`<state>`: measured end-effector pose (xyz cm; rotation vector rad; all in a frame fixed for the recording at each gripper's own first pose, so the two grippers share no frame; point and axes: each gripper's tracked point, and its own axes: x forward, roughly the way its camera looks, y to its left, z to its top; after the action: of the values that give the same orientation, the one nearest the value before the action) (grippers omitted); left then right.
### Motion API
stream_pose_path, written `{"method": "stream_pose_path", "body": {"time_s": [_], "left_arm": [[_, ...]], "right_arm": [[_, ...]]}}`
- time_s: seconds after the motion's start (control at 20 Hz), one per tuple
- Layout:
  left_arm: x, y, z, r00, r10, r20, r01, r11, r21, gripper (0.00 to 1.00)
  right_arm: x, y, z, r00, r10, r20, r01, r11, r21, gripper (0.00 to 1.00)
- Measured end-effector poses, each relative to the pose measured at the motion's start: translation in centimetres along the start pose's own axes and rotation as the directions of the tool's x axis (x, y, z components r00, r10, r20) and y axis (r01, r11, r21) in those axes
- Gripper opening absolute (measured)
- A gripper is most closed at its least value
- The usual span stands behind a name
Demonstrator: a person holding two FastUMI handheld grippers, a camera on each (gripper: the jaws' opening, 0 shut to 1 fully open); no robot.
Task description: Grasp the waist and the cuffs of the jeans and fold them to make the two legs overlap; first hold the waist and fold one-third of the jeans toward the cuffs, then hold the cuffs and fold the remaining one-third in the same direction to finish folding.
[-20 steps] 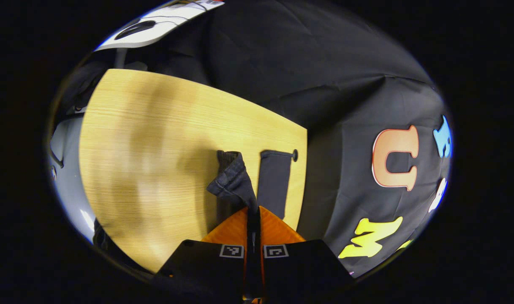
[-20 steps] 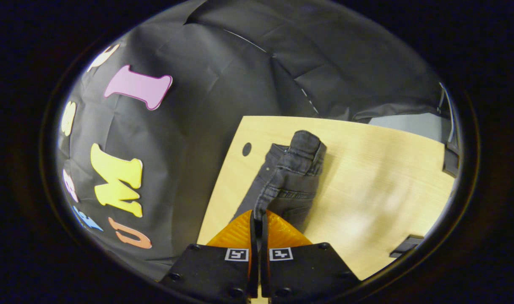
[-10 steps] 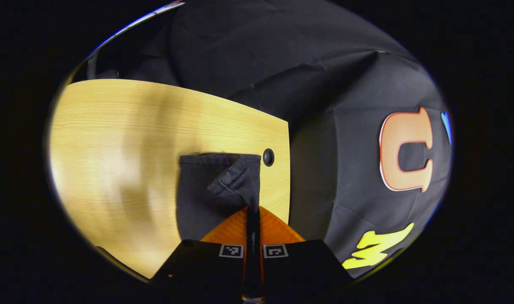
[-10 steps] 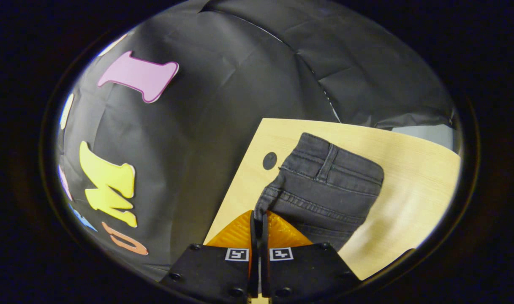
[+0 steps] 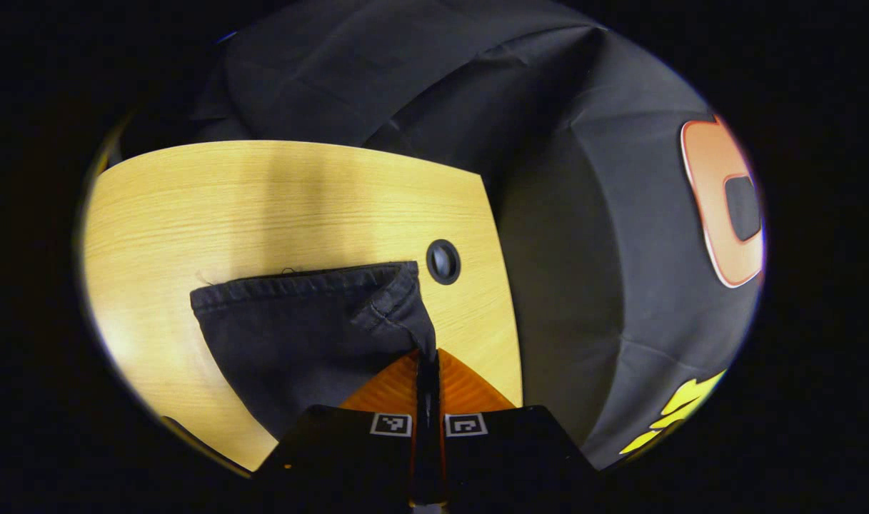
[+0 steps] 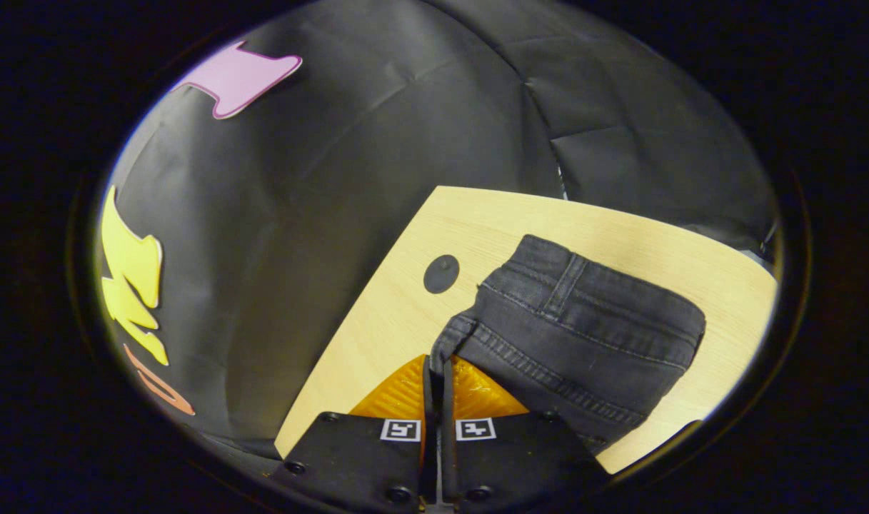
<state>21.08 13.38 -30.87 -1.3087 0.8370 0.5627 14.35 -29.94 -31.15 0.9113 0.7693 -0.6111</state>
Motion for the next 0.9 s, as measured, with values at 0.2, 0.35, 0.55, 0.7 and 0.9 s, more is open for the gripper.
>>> {"method": "stream_pose_path", "body": {"time_s": [0.2,0.35,0.55,0.7,0.9], "left_arm": [[1.3,0.2,0.8,1.000,0.011,0.029,-0.012,0.999,0.045,0.06],[1.1,0.5,1.1,0.998,-0.003,0.067,-0.006,0.991,0.135,1.00],[-0.4,-0.8,1.3,0.994,-0.054,0.092,0.032,0.975,0.221,0.99],[-3.8,-4.0,0.9,0.980,-0.161,0.118,0.112,0.933,0.343,0.99],[-11.2,-9.2,-1.2,0.925,-0.341,0.165,0.191,0.796,0.575,0.99]], "right_arm": [[0.8,0.5,-0.3,1.000,0.016,-0.008,-0.016,1.000,-0.027,0.09],[0.6,1.4,-2.5,0.997,0.034,-0.070,-0.040,0.995,-0.089,0.71],[-0.7,3.4,-3.4,0.996,0.075,-0.051,-0.084,0.977,-0.195,0.92],[-3.4,3.3,-2.0,0.994,0.103,0.030,-0.088,0.944,-0.319,0.98],[-8.2,0.2,1.1,0.981,0.079,0.179,0.005,0.905,-0.425,0.98]]}}
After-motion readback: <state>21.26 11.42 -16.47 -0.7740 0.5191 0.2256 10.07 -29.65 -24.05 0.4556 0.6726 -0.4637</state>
